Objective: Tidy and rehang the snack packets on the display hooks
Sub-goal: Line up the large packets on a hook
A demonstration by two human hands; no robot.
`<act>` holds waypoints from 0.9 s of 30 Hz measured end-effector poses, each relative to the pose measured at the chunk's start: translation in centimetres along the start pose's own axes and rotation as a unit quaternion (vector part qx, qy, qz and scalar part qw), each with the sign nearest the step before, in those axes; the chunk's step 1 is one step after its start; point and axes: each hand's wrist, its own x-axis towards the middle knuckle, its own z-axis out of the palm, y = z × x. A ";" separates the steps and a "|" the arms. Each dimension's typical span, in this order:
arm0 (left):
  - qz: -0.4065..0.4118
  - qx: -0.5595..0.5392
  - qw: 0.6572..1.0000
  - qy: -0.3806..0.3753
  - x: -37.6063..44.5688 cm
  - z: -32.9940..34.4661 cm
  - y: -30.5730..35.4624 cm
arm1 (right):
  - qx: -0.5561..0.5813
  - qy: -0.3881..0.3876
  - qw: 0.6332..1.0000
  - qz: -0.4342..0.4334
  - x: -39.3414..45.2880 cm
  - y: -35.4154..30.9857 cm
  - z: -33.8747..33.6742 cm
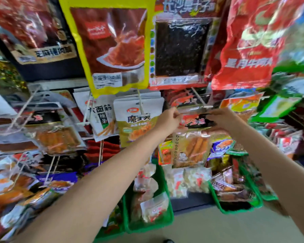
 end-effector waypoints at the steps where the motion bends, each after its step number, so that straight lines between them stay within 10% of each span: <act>1: -0.003 -0.011 1.000 0.003 0.8 0.8 0.6 | 0.006 0.002 1.000 -0.003 0.5 -0.1 -0.8; 19: -0.016 -0.083 0.992 0.098 3.8 2.0 2.4 | -0.019 -0.136 0.990 -0.024 4.2 -2.9 -4.7; 27: -0.028 -0.109 0.992 0.060 4.0 1.2 2.5 | -0.160 -0.055 0.973 -0.154 5.8 -2.2 -3.5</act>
